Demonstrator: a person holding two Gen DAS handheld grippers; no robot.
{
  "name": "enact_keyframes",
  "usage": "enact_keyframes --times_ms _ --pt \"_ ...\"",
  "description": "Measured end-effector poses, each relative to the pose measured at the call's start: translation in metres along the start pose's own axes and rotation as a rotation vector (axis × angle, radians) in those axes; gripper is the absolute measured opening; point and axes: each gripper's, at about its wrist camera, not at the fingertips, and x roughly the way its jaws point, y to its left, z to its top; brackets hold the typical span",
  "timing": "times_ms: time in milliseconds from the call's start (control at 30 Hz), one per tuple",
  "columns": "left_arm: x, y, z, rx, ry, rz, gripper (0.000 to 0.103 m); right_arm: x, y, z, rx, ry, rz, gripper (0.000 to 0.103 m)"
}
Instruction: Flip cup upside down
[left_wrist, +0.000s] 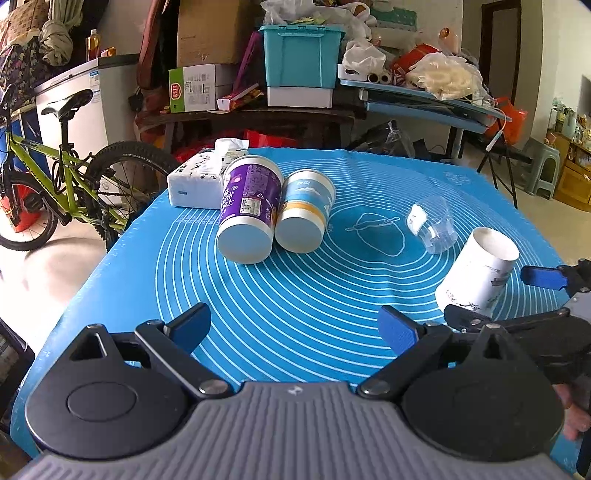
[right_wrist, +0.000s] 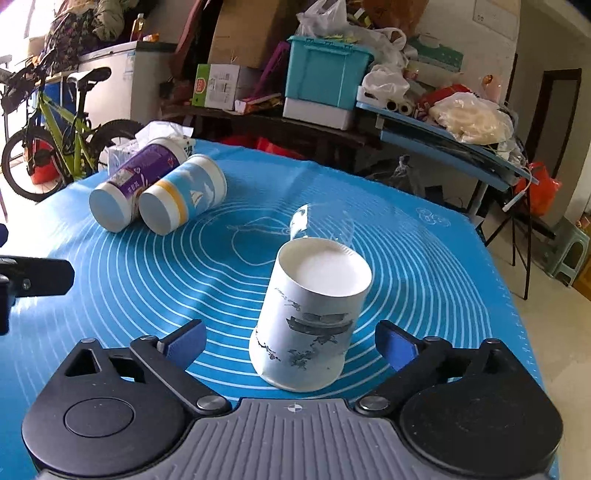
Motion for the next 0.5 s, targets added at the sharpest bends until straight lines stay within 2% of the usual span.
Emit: enact_keyframes --times_ms 233,500 --pt "-0.01 -0.003 -0.002 0.008 -0.005 -0.013 0.096 -0.025 -0.009 -0.006 0.1 0.036 0.009 0.103" --pt "-0.024 -0.011 -0.008 0.038 0.007 -0.052 0.096 -0.069 -0.015 -0.02 0.149 0.007 0.0 0.103"
